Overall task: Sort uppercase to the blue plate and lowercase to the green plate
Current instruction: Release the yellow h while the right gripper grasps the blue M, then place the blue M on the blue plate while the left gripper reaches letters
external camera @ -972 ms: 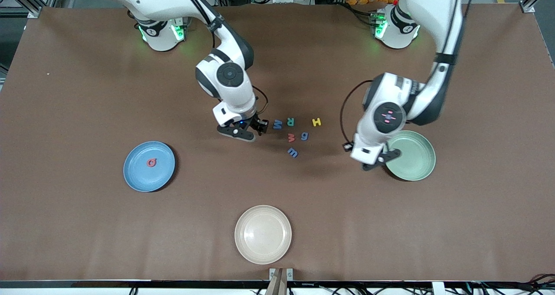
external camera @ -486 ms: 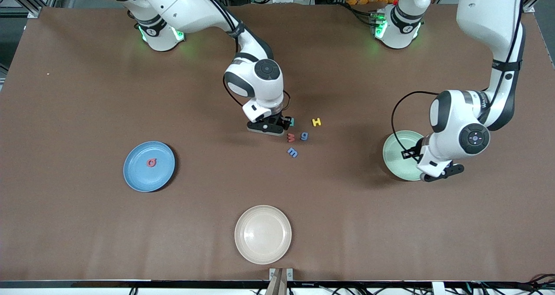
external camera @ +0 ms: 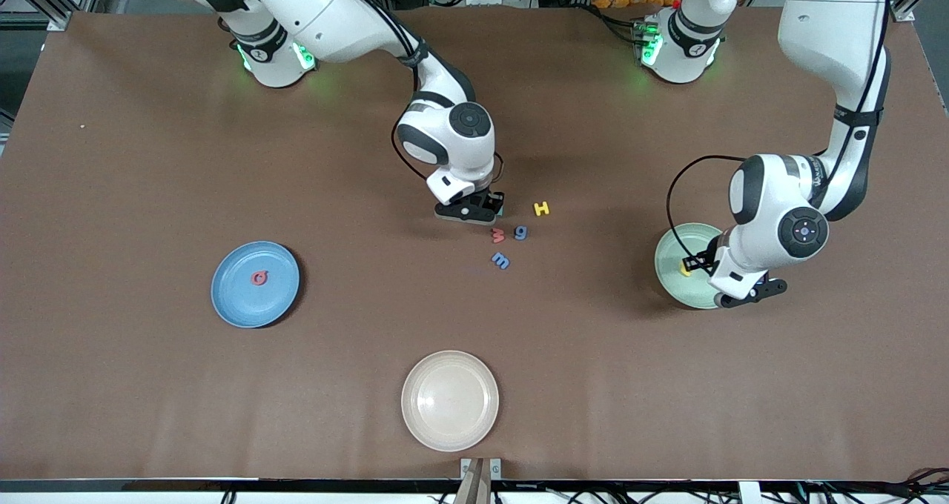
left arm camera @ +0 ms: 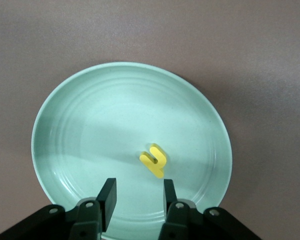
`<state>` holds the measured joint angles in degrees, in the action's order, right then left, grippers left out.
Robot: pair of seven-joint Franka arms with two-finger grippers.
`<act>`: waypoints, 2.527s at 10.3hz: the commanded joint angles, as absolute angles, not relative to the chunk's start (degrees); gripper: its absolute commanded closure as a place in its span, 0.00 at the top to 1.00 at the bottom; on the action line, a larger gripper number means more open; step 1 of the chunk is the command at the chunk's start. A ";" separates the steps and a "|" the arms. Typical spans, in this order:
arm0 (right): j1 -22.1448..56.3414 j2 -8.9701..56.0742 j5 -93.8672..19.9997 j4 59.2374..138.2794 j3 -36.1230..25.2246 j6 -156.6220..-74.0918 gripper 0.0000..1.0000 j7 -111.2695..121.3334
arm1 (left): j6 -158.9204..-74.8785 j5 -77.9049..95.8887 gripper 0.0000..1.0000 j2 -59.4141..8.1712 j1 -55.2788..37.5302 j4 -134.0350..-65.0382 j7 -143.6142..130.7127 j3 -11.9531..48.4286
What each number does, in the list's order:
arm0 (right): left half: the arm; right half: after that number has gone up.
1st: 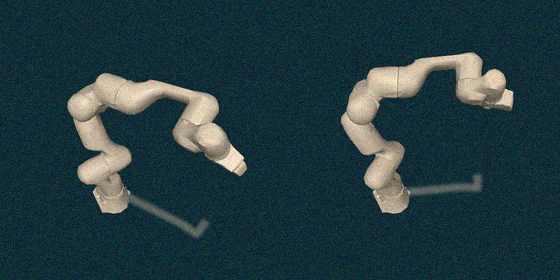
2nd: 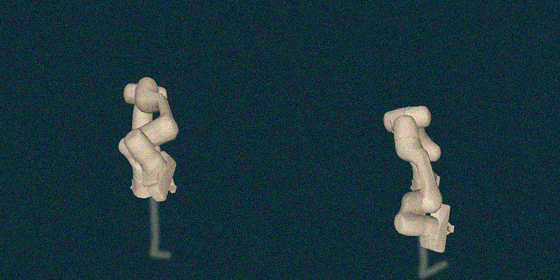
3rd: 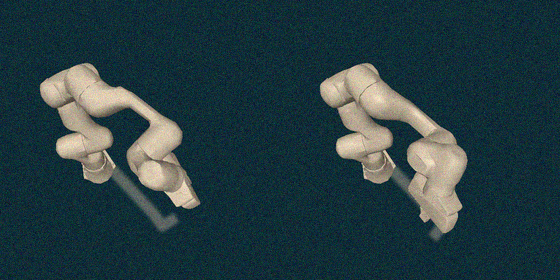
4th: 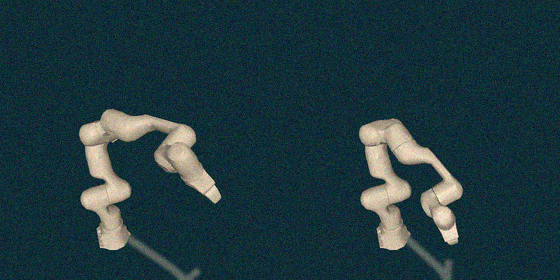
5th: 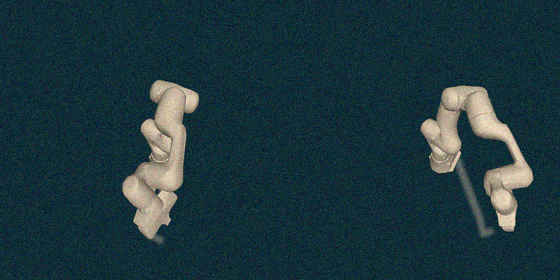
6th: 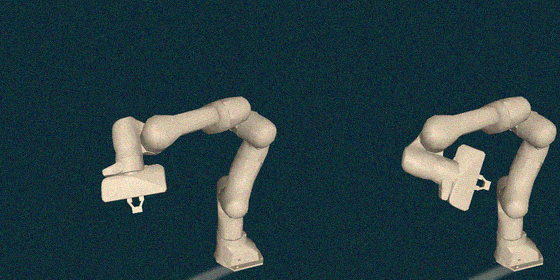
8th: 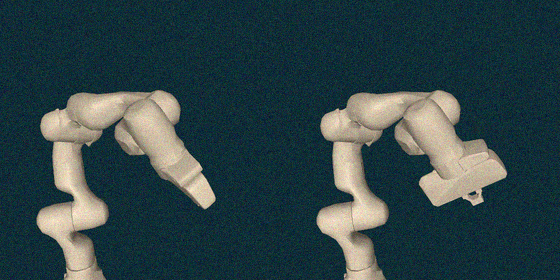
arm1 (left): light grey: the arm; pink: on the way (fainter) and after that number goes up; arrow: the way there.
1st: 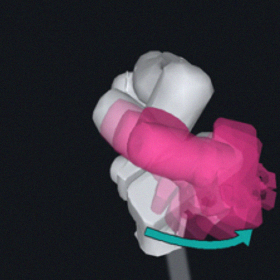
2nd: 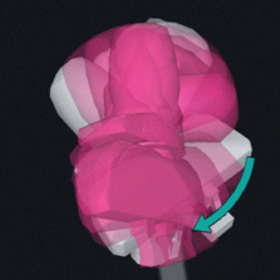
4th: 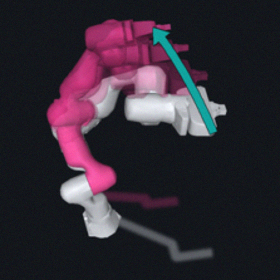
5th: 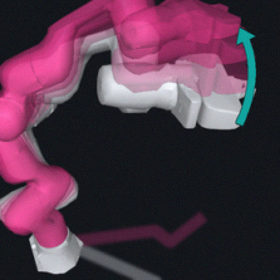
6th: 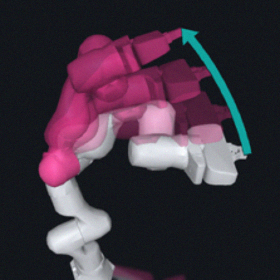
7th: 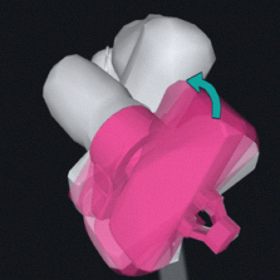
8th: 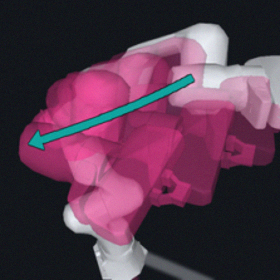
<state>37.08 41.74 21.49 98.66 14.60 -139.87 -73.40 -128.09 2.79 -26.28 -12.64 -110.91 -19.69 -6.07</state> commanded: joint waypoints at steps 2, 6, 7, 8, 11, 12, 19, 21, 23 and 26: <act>36.83 42.98 22.59 97.38 15.64 -139.57 0.20 -74.62 | -128.23 2.02 0.57 -25.14 -12.30 -110.83 -19.95 -3.88; 32.90 39.49 22.33 97.38 16.86 -138.43 0.00 -72.52 | -128.84 6.33 0.57 -24.61 -13.44 -109.51 -27.48 3.85; 30.00 37.37 21.89 97.47 17.92 -135.73 0.00 -70.07 | -129.54 6.33 0.58 -24.44 -14.06 -109.51 -28.29 4.74; 27.10 34.83 20.32 97.64 18.10 -131.70 0.00 -67.09 | -130.77 6.33 0.57 -24.17 -14.50 -109.69 -28.39 6.14; 13.84 30.50 14.95 98.97 18.02 -123.08 0.00 -51.90 | -134.20 3.80 0.57 -24.08 -16.16 -109.78 -28.04 11.15; 9.01 30.06 14.85 98.79 17.67 -121.83 0.00 -46.55 | -134.90 0.73 0.57 -24.08 -18.78 -109.69 -28.12 11.16; 1.41 33.40 -1.49 98.88 2.46 -128.41 0.35 -17.05 | -142.90 -8.35 0.60 -28.03 -29.61 -109.69 -26.90 11.08; 1.32 32.09 -1.41 98.61 2.20 -127.97 1.00 -16.44 | -145.80 -8.26 0.63 -29.88 -30.76 -109.77 -24.44 10.81; 1.32 29.02 -1.41 98.61 2.20 -126.75 1.00 -16.35 | -147.47 -8.26 0.66 -31.11 -30.67 -109.86 -24.08 10.81; 1.49 20.59 -1.58 98.70 2.29 -118.68 1.00 -16.43 | -148.79 -7.65 0.65 -32.86 -30.76 -109.69 -24.08 10.81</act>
<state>1.40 26.25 -0.21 96.95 2.29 -122.04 -17.35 -147.37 -6.93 -32.04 -30.43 -109.79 -24.55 11.12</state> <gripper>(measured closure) 0.000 0.344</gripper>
